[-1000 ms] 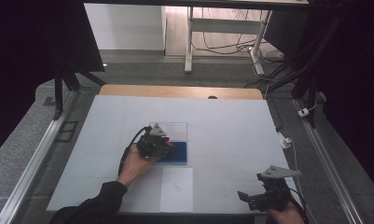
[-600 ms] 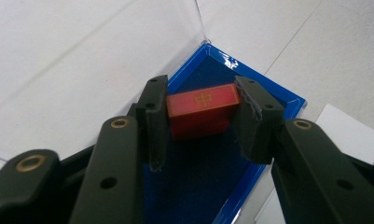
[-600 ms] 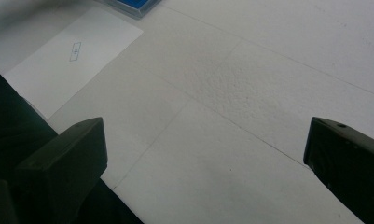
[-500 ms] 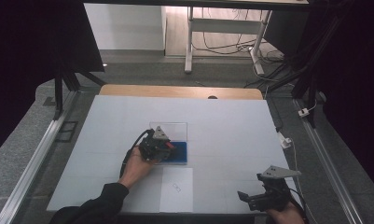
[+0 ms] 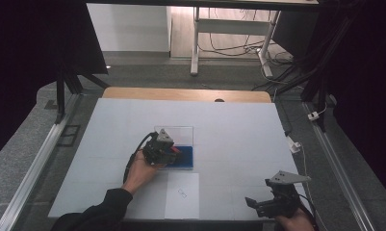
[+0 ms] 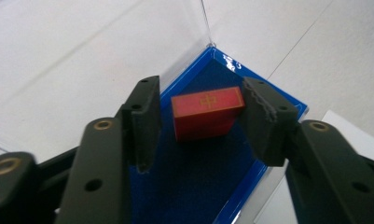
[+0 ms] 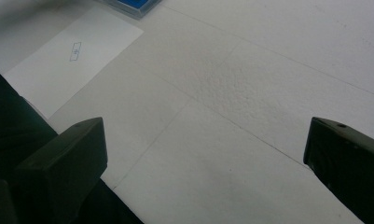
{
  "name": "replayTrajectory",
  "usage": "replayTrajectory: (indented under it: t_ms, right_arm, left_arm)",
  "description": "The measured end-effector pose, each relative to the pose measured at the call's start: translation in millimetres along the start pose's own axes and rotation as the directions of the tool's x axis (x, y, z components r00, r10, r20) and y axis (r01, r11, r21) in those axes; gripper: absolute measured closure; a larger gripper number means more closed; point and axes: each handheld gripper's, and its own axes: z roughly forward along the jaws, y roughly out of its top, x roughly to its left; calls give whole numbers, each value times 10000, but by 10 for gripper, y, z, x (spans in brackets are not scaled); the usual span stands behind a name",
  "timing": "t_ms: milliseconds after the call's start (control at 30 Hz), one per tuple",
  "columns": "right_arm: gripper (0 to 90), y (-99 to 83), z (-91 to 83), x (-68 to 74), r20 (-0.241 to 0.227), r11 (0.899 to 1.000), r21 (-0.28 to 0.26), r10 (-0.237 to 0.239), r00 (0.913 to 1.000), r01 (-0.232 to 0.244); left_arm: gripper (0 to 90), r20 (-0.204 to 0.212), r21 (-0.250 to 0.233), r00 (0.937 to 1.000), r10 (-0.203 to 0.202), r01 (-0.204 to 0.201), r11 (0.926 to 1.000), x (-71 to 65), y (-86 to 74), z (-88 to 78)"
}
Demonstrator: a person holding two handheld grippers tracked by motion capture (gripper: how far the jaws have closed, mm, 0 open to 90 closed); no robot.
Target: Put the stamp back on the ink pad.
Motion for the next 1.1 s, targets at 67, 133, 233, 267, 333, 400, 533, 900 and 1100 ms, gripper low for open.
replayTrajectory:
  t_ms: [67, 133, 233, 267, 333, 400, 533, 900, 1100]
  right_arm:
    - [0, 0, -1, 0, 2, 10000, 15, -2, 10000, 2]
    - [0, 0, -2, 0, 4, 10000, 9, -10, 10000, 10]
    - [0, 0, -3, 1, 18, 10000, 2, -12, 10000, 12]
    - [0, 0, -3, 1, 19, 10000, -1, -14, 10000, 14]
    - [0, 0, -4, 1, 17, 10000, -9, -15, 10000, 15]
    - [0, 0, -5, 0, 24, 10000, -18, -22, 10000, 22]
    - [0, -1, -7, 2, 10, 10000, -19, -19, 10000, 19]
    - [0, -1, -8, 3, -6, 10000, -31, 2, 10000, -2]
    - [0, 0, -9, 3, -8, 10000, -23, -20, 10000, 20]
  left_arm:
    - [428, 134, 34, 9998, -134, 133, 9999, 5, 11, -11]
    - [396, 180, -19, 9997, -154, 154, 9999, 6, 15, -34]
    - [348, 298, -160, 9991, -309, 314, 9994, 7, 22, -76]
    - [337, 330, -222, 9988, -354, 361, 9991, 7, 23, -94]
    - [300, 391, -262, 9983, -429, 439, 9987, 11, 23, -130]
    - [256, 435, -300, 9976, -534, 548, 9980, 13, 21, -165]
    - [178, 716, -376, 9951, -687, 715, 9967, 20, 13, -228]
    - [43, 1093, -239, 9927, -509, 538, 9983, -5, -19, -346]
    - [1, 1221, -122, 9909, -561, 580, 9982, -12, -36, -380]
